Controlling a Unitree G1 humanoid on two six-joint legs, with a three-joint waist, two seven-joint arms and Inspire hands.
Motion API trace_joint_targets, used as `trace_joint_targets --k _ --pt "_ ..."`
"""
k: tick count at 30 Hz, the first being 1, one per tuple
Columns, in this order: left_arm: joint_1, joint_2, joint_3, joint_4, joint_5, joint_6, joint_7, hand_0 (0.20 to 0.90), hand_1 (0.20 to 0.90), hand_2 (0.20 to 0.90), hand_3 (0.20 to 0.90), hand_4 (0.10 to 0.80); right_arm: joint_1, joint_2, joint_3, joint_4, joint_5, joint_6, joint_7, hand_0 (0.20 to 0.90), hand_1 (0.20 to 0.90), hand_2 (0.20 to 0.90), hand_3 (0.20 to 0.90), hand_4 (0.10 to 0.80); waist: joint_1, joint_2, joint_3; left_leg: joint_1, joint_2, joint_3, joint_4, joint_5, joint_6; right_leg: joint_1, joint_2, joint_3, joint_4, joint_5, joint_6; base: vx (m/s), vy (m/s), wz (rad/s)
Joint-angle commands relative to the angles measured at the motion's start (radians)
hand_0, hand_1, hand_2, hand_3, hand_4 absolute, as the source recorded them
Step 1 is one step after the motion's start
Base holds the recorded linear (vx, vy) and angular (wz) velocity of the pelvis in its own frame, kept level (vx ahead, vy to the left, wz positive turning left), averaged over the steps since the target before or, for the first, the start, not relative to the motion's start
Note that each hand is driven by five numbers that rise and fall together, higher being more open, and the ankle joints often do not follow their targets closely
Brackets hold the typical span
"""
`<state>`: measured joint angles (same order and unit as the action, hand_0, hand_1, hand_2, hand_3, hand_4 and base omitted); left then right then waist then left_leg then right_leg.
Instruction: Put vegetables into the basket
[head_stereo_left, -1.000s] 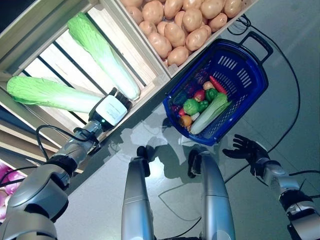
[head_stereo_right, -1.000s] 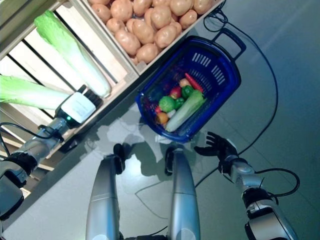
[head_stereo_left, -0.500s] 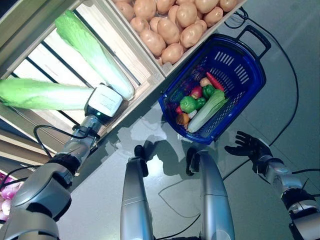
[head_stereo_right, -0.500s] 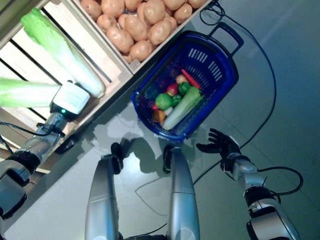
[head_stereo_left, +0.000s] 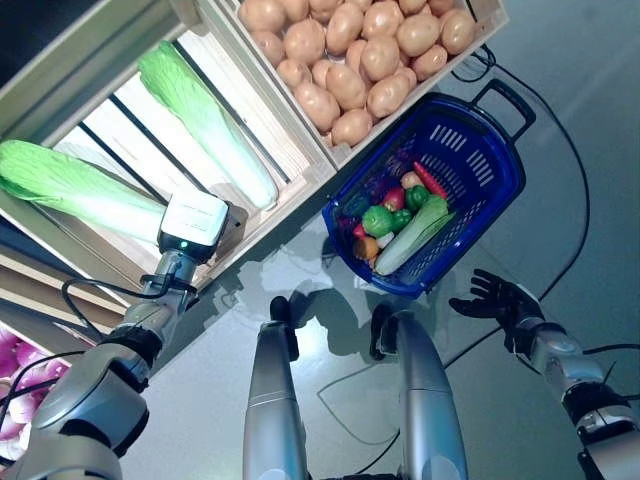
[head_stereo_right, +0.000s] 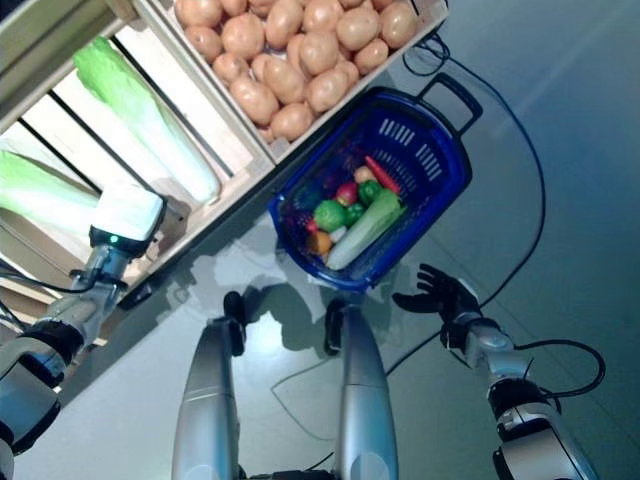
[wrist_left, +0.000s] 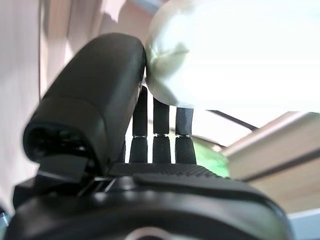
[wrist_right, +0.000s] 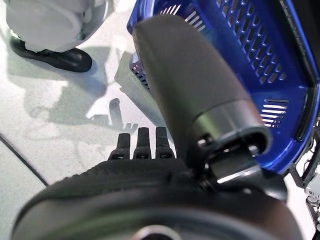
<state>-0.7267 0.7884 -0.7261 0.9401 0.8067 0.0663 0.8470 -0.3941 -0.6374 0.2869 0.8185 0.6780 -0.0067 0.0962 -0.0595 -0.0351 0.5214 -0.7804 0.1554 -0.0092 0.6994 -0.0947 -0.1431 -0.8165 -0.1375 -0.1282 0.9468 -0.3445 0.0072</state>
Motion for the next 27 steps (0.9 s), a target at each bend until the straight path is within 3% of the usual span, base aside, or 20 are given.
trace_joint_targets --k 1,6,10,14,15,16,17,18,19,27 --pt "-0.042 0.103 0.166 -0.051 -0.095 0.000 0.160 0.300 0.300 0.300 0.300 0.400 0.034 0.002 -0.049 -0.045 0.021 -0.083 -0.054 0.900 0.900 0.900 0.900 0.800 0.019 0.001 -0.001 0.085 -0.033 0.078 -0.016 -0.058 0.066 0.144 -0.042 0.011 -0.201 0.146 0.049 0.063 -0.051 0.03" --pt "0.051 0.087 0.234 -0.168 -0.045 -0.026 0.168 0.300 0.300 0.300 0.300 0.400 0.098 0.036 -0.075 -0.071 0.002 -0.091 -0.054 0.900 0.900 0.900 0.900 0.800 0.035 -0.003 -0.018 0.156 -0.040 0.075 -0.081 -0.039 0.070 0.226 -0.044 -0.007 -0.277 0.161 0.052 0.081 -0.046 0.02" --pt "0.057 0.107 0.228 -0.222 -0.019 -0.047 0.133 0.300 0.300 0.300 0.300 0.400 0.103 0.035 -0.089 -0.066 0.013 -0.092 -0.051 0.900 0.900 0.900 0.900 0.800 0.040 -0.001 -0.013 0.145 -0.038 0.075 -0.052 -0.057 0.074 0.223 -0.051 -0.013 -0.254 0.147 0.050 0.024 -0.024 -0.01" --pt "0.068 0.147 0.218 -0.307 -0.034 -0.052 0.012 0.300 0.300 0.300 0.300 0.400 0.116 0.023 -0.091 -0.091 0.016 -0.074 -0.045 0.900 0.900 0.900 0.900 0.800 0.045 0.006 -0.001 0.131 -0.041 0.067 -0.019 -0.078 0.081 0.207 -0.059 -0.016 -0.211 0.127 0.048 0.018 -0.004 0.04" --pt "0.079 0.160 0.214 -0.340 -0.034 -0.034 -0.016 0.340 0.340 0.340 0.340 0.427 0.123 0.024 -0.094 -0.105 0.005 -0.070 -0.048 0.900 0.900 0.900 0.900 0.800 0.046 0.008 -0.001 0.127 -0.042 0.067 -0.013 -0.083 0.083 0.202 -0.060 -0.015 -0.204 0.125 0.050 0.029 0.010 0.04" --pt "0.091 0.169 0.218 -0.360 -0.033 -0.031 -0.031 0.451 0.451 0.451 0.451 0.500 0.127 0.023 -0.093 -0.117 0.002 -0.065 -0.052 0.900 0.900 0.900 0.900 0.800 0.046 0.010 -0.001 0.126 -0.043 0.067 -0.011 -0.085 0.083 0.198 -0.060 -0.014 -0.201 0.123 0.052 0.000 0.000 0.00" --pt "0.098 0.182 0.218 -0.373 -0.044 -0.028 -0.064 0.509 0.509 0.509 0.509 0.540 0.129 0.018 -0.094 -0.123 0.005 -0.062 -0.053 0.900 0.900 0.900 0.900 0.800 0.047 0.012 -0.001 0.124 -0.043 0.068 -0.012 -0.086 0.085 0.195 -0.060 -0.013 -0.199 0.121 0.052 0.000 0.000 0.00" --pt "0.101 0.189 0.217 -0.380 -0.056 -0.024 -0.078 0.714 0.714 0.714 0.714 0.676 0.129 0.015 -0.095 -0.125 0.003 -0.060 -0.052 0.900 0.900 0.900 0.900 0.800 0.046 0.013 -0.001 0.120 -0.043 0.067 -0.009 -0.087 0.084 0.191 -0.060 -0.012 -0.196 0.120 0.053 0.000 0.000 0.00" --pt "0.102 0.195 0.210 -0.384 -0.068 -0.016 -0.085 0.300 0.300 0.300 0.300 0.400 0.127 0.011 -0.092 -0.118 0.005 -0.065 -0.050 0.900 0.900 0.900 0.900 0.800 0.047 0.015 -0.001 0.117 -0.043 0.067 -0.009 -0.087 0.085 0.187 -0.061 -0.011 -0.195 0.120 0.054 0.000 0.000 0.00" --pt "0.144 0.237 0.258 -0.431 -0.173 -0.062 -0.045 0.300 0.300 0.300 0.300 0.400 0.131 -0.006 -0.096 -0.107 0.010 -0.078 -0.043 0.900 0.900 0.900 0.900 0.800 0.056 0.023 -0.001 0.113 -0.040 0.064 -0.025 -0.076 0.081 0.180 -0.065 -0.012 -0.196 0.118 0.056 -0.001 0.000 0.00"
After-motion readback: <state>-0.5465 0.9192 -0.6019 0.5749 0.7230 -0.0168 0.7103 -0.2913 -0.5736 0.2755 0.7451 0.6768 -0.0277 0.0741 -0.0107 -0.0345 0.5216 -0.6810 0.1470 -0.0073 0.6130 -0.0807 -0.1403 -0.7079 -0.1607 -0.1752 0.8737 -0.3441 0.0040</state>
